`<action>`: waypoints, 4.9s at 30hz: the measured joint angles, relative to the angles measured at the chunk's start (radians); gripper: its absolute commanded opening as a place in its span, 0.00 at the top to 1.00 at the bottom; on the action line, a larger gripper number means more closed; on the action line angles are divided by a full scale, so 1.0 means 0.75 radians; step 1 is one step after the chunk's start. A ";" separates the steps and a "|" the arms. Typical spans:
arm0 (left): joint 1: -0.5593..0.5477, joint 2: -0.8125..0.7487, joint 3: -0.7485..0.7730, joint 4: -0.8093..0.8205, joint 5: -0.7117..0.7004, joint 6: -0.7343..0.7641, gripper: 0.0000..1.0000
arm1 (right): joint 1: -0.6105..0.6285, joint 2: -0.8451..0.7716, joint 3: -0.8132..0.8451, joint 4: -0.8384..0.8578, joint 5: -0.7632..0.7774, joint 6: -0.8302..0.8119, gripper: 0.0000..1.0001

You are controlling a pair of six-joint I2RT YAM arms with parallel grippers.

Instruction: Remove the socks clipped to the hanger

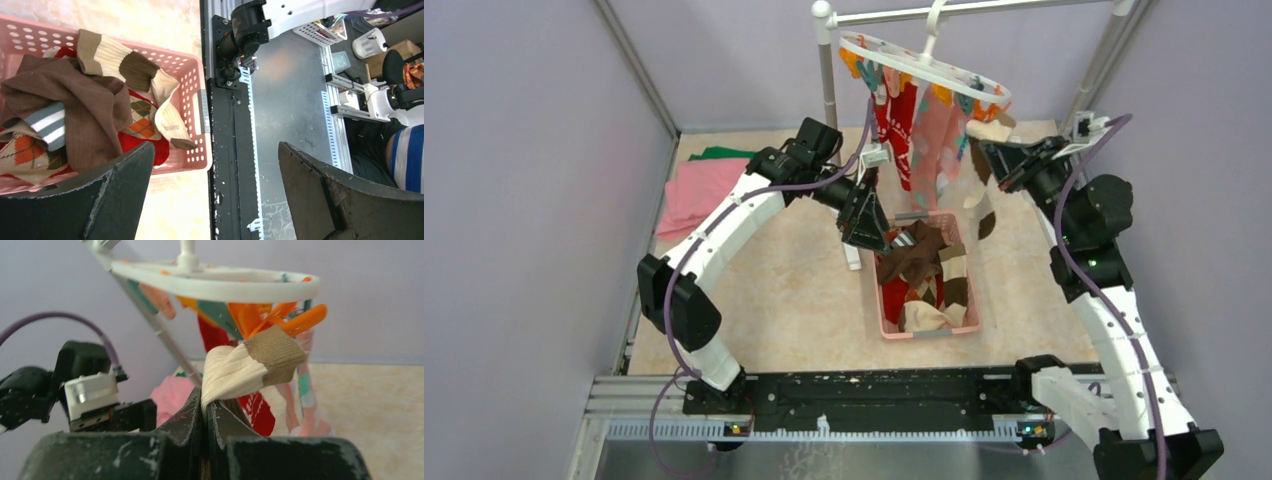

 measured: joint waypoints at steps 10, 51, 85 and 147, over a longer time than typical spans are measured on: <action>0.000 0.000 0.027 0.035 0.052 -0.066 0.01 | 0.261 0.042 -0.007 -0.041 -0.046 0.046 1.00; 0.224 -0.035 -0.149 0.649 0.151 -0.444 0.01 | 0.424 0.240 -0.156 0.480 -0.222 0.491 0.96; 0.104 -0.061 -0.167 0.978 0.163 -0.657 1.00 | 0.420 0.301 -0.155 0.445 -0.199 0.546 0.37; 0.093 -0.046 -0.284 0.827 0.067 -0.540 1.00 | 0.220 0.472 0.286 0.132 -0.167 0.243 1.00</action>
